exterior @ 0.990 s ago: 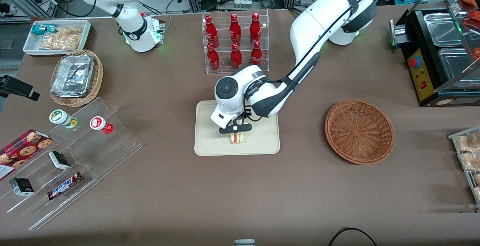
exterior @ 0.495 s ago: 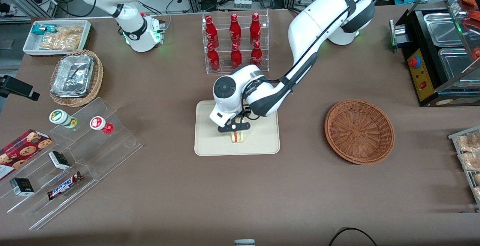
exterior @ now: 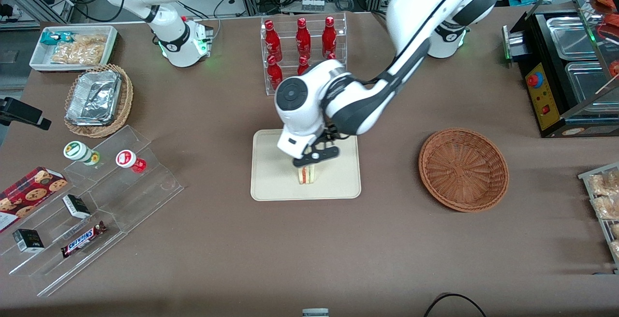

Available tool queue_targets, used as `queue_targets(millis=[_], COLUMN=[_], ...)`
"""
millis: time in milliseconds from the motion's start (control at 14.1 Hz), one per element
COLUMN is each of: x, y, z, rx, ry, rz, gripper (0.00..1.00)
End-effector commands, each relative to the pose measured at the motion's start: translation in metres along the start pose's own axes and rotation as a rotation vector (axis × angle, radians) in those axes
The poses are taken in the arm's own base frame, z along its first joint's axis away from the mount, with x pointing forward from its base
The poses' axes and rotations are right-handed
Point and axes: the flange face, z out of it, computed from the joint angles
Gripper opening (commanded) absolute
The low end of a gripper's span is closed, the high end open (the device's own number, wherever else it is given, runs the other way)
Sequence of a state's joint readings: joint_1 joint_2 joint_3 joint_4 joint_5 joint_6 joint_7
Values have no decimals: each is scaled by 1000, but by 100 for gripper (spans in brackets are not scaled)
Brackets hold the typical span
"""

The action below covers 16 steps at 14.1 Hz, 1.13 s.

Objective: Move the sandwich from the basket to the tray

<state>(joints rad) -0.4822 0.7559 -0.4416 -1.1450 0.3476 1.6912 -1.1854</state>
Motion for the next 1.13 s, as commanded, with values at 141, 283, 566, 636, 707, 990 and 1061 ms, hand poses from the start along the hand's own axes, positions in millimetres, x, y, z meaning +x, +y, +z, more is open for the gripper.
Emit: queue_targets(millis=[141,283,566,636,707,990,1061], x=[52,68,82,82,80,86,89], y=[-103,-153,-244,-260,-277,-355,-376], z=[-15,-26,-43,-49,-58,-105,-116], rx=[36,25,-6,-15,-23,-65,-76], ry=[-88,-123,-173,-175,-181,-206,-198], rz=[-29,20,108,120,136,239,282], gripper=[100,100,100,100,100,100,100])
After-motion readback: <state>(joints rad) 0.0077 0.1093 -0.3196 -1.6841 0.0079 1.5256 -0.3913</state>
